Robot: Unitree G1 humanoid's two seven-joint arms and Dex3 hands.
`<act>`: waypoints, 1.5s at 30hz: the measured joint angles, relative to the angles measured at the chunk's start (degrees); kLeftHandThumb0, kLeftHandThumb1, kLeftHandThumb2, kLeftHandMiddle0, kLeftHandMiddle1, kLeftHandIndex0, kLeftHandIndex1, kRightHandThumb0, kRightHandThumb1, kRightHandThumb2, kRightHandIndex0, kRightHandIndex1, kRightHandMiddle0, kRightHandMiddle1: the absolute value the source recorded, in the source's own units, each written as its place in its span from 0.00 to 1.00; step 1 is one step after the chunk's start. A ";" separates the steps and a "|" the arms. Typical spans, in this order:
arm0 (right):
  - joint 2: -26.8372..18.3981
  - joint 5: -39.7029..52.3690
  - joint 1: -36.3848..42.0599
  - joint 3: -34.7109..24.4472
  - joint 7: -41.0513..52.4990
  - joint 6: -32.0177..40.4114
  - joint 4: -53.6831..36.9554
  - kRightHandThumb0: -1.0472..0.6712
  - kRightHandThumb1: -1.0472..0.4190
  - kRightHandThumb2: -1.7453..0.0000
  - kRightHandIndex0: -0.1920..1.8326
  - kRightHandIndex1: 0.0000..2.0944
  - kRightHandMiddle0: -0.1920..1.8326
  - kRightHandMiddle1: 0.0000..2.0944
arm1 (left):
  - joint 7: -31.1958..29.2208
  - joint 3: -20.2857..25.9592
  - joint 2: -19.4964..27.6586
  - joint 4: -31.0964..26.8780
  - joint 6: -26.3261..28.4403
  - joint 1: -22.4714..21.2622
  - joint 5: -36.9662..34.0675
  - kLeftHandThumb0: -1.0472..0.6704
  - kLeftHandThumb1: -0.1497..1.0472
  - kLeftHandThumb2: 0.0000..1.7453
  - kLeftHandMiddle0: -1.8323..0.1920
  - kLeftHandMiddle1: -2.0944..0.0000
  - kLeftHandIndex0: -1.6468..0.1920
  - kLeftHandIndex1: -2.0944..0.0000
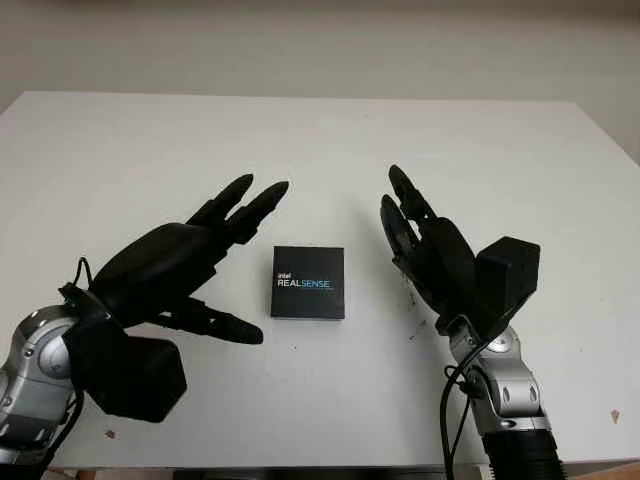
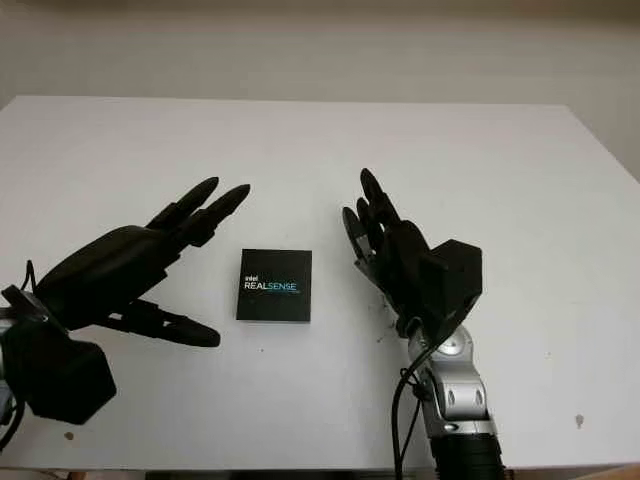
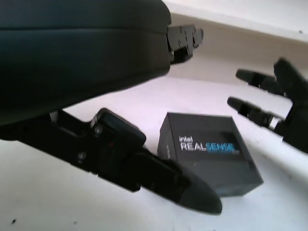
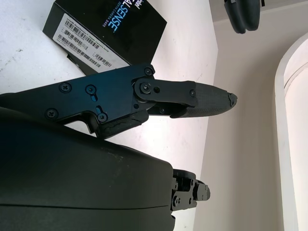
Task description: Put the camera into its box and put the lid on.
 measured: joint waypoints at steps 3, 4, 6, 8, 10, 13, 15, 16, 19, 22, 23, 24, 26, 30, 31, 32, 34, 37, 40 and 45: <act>-0.02 -0.08 0.00 -0.07 -0.02 -0.53 0.00 0.22 0.00 0.75 0.09 0.03 0.10 0.03 | 4.92 -2.08 -0.63 3.63 -2.06 -0.10 5.79 0.13 0.86 0.03 1.00 0.99 1.00 0.99; -0.02 -0.08 0.00 -0.12 -0.03 -0.54 0.00 0.22 0.00 0.75 0.09 0.03 0.10 0.03 | 6.35 -2.59 -1.05 4.91 -2.58 -0.14 7.01 0.13 0.86 0.03 1.00 0.99 1.00 0.99; -0.02 -0.07 0.00 -0.27 -0.06 -0.56 0.00 0.22 0.00 0.75 0.09 0.03 0.09 0.03 | 8.57 -3.69 -1.60 7.16 -3.33 -0.26 8.66 0.12 0.87 0.03 1.00 0.99 1.00 0.99; -0.02 0.19 -0.01 -0.56 -0.05 -0.74 0.00 0.19 0.00 0.76 0.08 0.03 0.08 0.02 | 10.52 -4.86 -2.42 9.16 -3.88 -0.81 10.33 0.11 0.89 0.04 1.00 0.98 1.00 0.99; 0.02 0.56 -0.03 -0.98 -0.07 -1.02 0.01 0.18 0.00 0.76 0.08 0.03 0.08 0.02 | 11.76 -6.19 -3.50 10.94 -3.93 -1.32 11.50 0.12 0.88 0.03 1.00 0.98 1.00 0.99; 0.04 0.77 -0.07 -1.69 -0.39 -1.71 0.00 0.18 0.00 0.76 0.09 0.03 0.08 0.02 | 12.35 -7.58 -4.87 12.76 -3.83 -1.48 11.96 0.12 0.87 0.03 1.00 0.98 1.00 0.99; 0.04 0.83 -0.12 -2.19 -0.93 -1.75 0.00 0.20 0.00 0.74 0.09 0.03 0.08 0.02 | 12.37 -8.18 -5.30 13.07 -3.15 -1.97 12.13 0.13 0.86 0.03 0.99 0.98 1.00 1.00; 0.04 0.84 -0.18 -2.37 -1.20 -1.76 0.00 0.20 0.00 0.74 0.09 0.03 0.08 0.02 | 12.37 -8.35 -5.63 13.29 -2.85 -2.41 12.13 0.13 0.85 0.03 0.99 0.97 1.00 1.00; 0.04 0.83 -0.40 -2.60 -1.49 -2.21 0.00 0.22 0.00 0.73 0.09 0.03 0.08 0.02 | 12.02 -8.98 -6.46 14.07 -2.45 -3.54 11.01 0.14 0.86 0.03 0.98 0.97 1.00 0.99; 0.04 1.04 -0.50 -2.94 -1.45 -2.72 0.00 0.22 0.00 0.73 0.09 0.03 0.08 0.02 | 10.35 -9.06 -7.61 14.73 -1.97 -3.69 7.05 0.14 0.86 0.03 0.97 0.97 0.99 0.99; 0.04 1.10 -0.50 -3.04 -1.41 -2.79 0.00 0.22 0.00 0.73 0.08 0.03 0.08 0.02 | 9.90 -9.07 -7.92 15.00 -1.82 -3.70 6.12 0.14 0.86 0.03 0.96 0.96 0.99 0.99; 0.04 1.18 -0.50 -3.13 -1.35 -2.99 0.00 0.22 0.00 0.73 0.08 0.03 0.08 0.02 | 9.55 -9.08 -8.13 15.19 -1.61 -3.70 5.41 0.14 0.86 0.03 0.96 0.96 0.99 0.98; 0.04 1.17 -0.50 -3.28 -1.36 -3.32 0.01 0.22 0.00 0.73 0.09 0.03 0.08 0.02 | 9.09 -9.08 -8.38 15.33 -1.27 -3.73 4.22 0.14 0.87 0.03 0.95 0.96 0.99 0.98; 0.04 0.91 -0.50 -3.21 -1.33 -3.49 0.01 0.22 0.00 0.73 0.08 0.03 0.07 0.02 | 9.05 -9.08 -9.25 15.36 -1.05 -3.84 2.75 0.14 0.87 0.03 0.92 0.95 0.97 0.97; 0.04 0.91 -0.50 -3.21 -1.30 -3.49 0.00 0.21 0.00 0.73 0.08 0.03 0.07 0.02 | 9.19 -9.08 -9.40 15.36 -1.05 -3.84 2.64 0.15 0.86 0.03 0.92 0.95 0.96 0.97; 0.04 0.91 -0.50 -3.20 -1.32 -3.48 0.00 0.21 0.00 0.73 0.08 0.03 0.08 0.02 | 9.44 -9.08 -9.59 15.36 -1.07 -3.84 2.48 0.15 0.86 0.03 0.91 0.94 0.95 0.96; 0.05 0.89 -0.50 -3.17 -1.44 -3.39 0.00 0.21 0.00 0.74 0.09 0.03 0.08 0.02 | 9.94 -9.07 -10.02 15.36 -1.21 -3.84 2.29 0.16 0.86 0.03 0.90 0.94 0.94 0.96; 0.09 0.81 -0.49 -3.07 -1.85 -3.05 0.00 0.21 0.00 0.74 0.09 0.03 0.08 0.03 | 10.49 -9.08 -9.93 15.38 -1.82 -3.96 3.00 0.19 0.86 0.03 0.88 0.93 0.91 0.95; 0.12 0.82 -0.49 -2.93 -1.92 -2.91 0.00 0.21 0.00 0.74 0.09 0.03 0.08 0.03 | 12.31 -9.12 -9.22 16.17 -3.83 -4.92 5.13 0.21 0.84 0.03 0.86 0.91 0.88 0.93; 0.13 0.89 -0.45 -2.63 -2.05 -2.00 -0.13 0.22 0.00 0.74 0.08 0.02 0.08 0.02 | 15.36 -9.27 -7.93 17.89 -6.02 -6.03 8.98 0.27 0.83 0.03 0.95 0.71 0.87 0.91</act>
